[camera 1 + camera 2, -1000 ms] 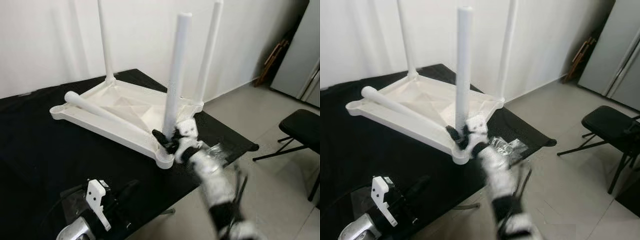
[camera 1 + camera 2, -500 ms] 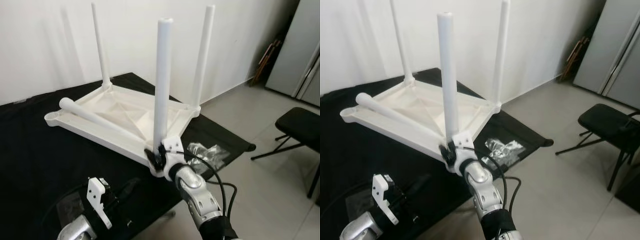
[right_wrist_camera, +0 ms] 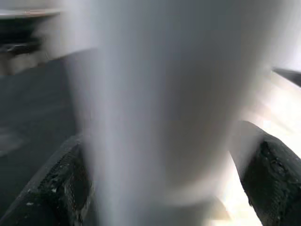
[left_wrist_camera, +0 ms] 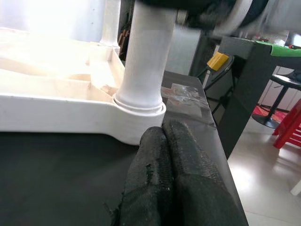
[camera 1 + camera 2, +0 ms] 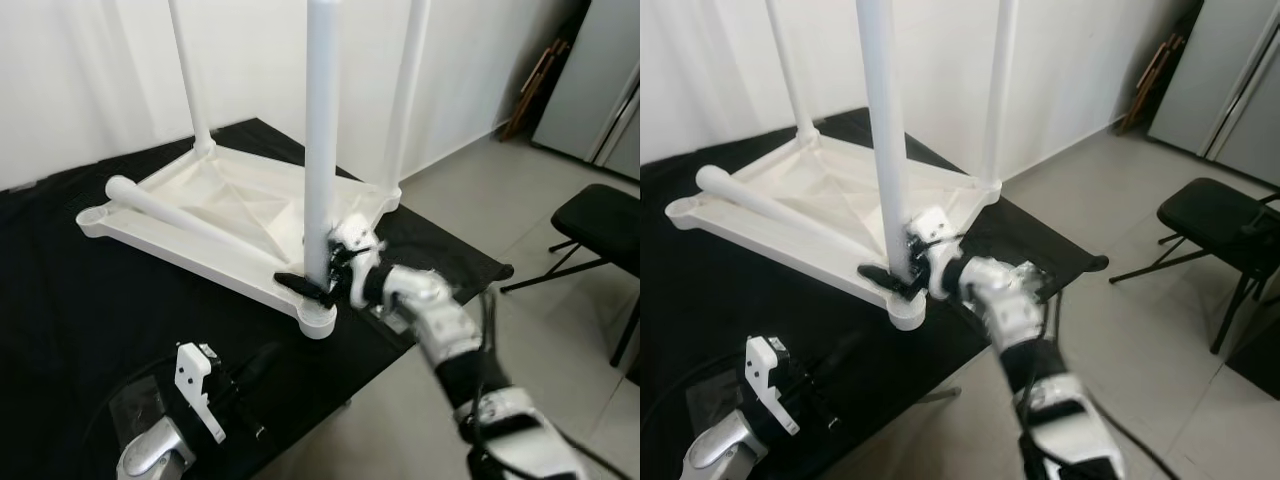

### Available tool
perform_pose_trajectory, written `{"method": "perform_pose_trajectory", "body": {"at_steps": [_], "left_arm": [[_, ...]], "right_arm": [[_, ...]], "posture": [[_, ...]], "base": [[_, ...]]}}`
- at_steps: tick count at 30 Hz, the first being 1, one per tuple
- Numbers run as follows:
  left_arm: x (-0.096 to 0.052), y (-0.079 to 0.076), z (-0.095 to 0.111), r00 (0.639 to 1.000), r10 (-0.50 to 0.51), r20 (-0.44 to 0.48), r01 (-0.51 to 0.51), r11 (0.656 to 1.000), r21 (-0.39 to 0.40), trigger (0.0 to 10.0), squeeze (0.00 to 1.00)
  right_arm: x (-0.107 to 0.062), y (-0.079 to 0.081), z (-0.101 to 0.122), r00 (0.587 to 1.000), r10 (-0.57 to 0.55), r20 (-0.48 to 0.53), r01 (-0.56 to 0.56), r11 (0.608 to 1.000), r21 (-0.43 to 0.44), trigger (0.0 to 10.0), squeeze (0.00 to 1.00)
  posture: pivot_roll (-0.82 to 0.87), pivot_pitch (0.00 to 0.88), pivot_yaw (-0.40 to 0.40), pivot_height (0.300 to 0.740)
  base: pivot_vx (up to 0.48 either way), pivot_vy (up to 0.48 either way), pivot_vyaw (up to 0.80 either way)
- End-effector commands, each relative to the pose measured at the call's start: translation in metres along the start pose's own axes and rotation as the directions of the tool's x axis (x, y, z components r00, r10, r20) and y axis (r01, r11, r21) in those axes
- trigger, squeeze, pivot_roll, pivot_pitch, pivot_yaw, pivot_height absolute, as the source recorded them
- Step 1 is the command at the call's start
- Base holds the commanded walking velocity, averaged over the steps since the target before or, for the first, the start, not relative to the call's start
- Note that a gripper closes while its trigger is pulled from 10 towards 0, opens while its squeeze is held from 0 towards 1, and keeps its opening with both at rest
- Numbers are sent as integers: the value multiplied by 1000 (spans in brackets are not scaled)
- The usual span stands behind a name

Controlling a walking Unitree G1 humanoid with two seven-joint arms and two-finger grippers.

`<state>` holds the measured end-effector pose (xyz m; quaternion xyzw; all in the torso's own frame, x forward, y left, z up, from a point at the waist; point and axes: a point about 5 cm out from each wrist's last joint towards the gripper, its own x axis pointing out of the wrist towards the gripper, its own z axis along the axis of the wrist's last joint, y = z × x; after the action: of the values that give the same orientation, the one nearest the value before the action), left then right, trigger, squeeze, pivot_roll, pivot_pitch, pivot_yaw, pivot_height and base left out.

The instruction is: Building children table

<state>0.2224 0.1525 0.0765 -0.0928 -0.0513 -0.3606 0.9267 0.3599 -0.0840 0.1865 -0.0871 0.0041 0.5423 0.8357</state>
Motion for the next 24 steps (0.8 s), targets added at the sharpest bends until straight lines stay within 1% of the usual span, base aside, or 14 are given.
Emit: {"method": "perform_pose_trajectory", "body": {"at_steps": [1,10,11,12,13,15,16,18,19,20,21,22,23,24], "left_arm": [[-1,-1,-3,1000,1,-15,-1,1000,11,10000,0],[-1,0,-3,1000,1,-16,-1,1000,13,10000,0],[-1,0,-3,1000,2,-16,-2,1000,15,10000,0],[-1,0,-3,1000,2,-16,-2,1000,15,10000,0],[-3,-1,-3,1000,3,-18,-3,1000,16,10000,0],[-4,-1,-3,1000,4,-20,-4,1000,17,10000,0],[-5,-2,-3,1000,4,-21,-4,1000,16,10000,0],[-5,-2,-3,1000,4,-21,-4,1000,16,10000,0],[-6,-3,-3,1000,4,-21,-4,1000,16,10000,0],[-7,-4,-3,1000,3,-21,-3,1000,13,10000,0],[-8,-5,-3,1000,0,-23,0,1000,10,10000,0],[-9,-5,-3,1000,-2,-25,2,1000,8,10000,0],[-9,-5,-3,1000,-2,-25,2,1000,8,10000,0],[-10,-5,-3,1000,-3,-25,3,1000,7,10000,0]], "right_arm": [[-3,-5,1,997,82,-4,-82,997,15,10000,0],[-4,-8,3,995,104,4,-104,994,33,10000,0],[-4,-8,4,992,124,8,-125,991,51,0,0],[-4,-8,4,992,124,8,-125,991,51,0,0],[-6,-6,-1,987,159,2,-159,985,69,0,0],[-8,-4,-4,983,183,-3,-182,980,82,0,0],[-18,-3,-14,987,160,-3,-159,982,100,0,0],[-18,-3,-14,987,160,-3,-159,982,100,0,0],[-25,-3,-20,990,139,-5,-138,984,110,0,0],[-32,-1,-32,998,51,-25,-48,991,127,0,0],[-31,6,-52,987,-129,-93,142,977,160,0,0],[-30,11,-65,957,-250,-147,273,947,169,0,0],[-30,11,-65,957,-250,-147,273,947,169,0,0],[-28,15,-78,885,-420,-201,453,876,166,0,0]], "posture": [[35,0,-28,740],[35,0,-28,740],[46,0,-29,740],[46,0,-29,740],[61,0,-23,740],[61,0,-23,740],[57,0,-20,740],[57,0,-20,740],[57,0,-20,740],[47,0,-17,740],[45,0,-24,740],[45,0,-24,740],[45,0,-24,740],[39,0,-20,740]], "base": [[0,0,0],[0,0,0],[0,0,0],[0,0,0],[0,0,0],[0,0,0],[0,0,0],[0,0,0],[0,0,0],[0,0,0],[0,0,0],[0,0,0],[0,0,0],[0,0,0]]}}
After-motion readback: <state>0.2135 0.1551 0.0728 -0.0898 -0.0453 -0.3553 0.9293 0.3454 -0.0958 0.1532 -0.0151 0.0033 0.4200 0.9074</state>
